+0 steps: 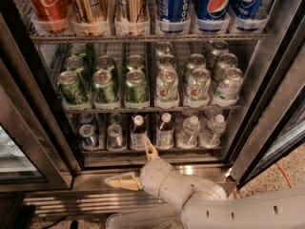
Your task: Pick redbull can from bottom shelf of fridge
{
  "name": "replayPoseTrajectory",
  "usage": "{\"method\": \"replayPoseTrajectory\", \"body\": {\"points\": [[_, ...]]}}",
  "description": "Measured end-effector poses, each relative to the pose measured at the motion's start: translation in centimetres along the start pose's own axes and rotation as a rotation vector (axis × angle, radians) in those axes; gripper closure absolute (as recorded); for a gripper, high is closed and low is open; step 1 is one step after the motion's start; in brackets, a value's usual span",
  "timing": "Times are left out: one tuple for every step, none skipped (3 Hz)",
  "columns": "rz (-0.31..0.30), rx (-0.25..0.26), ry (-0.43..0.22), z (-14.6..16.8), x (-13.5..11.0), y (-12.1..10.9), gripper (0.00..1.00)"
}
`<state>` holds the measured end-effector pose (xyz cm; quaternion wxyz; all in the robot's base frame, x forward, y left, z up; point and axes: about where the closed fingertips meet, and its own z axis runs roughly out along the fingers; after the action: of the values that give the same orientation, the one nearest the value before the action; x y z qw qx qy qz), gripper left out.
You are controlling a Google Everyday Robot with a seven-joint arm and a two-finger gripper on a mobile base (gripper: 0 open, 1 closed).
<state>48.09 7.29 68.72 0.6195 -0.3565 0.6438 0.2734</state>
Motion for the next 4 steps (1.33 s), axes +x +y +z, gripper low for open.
{"method": "replayPoseTrajectory", "body": {"points": [[0.041, 0.038, -0.058, -0.5, -1.0, 0.9, 0.00], [0.151, 0.128, -0.075, -0.7, -0.8, 0.7, 0.00], [0.151, 0.128, -0.075, -0.7, -0.8, 0.7, 0.00], [0.186, 0.129, -0.109, 0.0, 0.1, 1.3, 0.00]]}}
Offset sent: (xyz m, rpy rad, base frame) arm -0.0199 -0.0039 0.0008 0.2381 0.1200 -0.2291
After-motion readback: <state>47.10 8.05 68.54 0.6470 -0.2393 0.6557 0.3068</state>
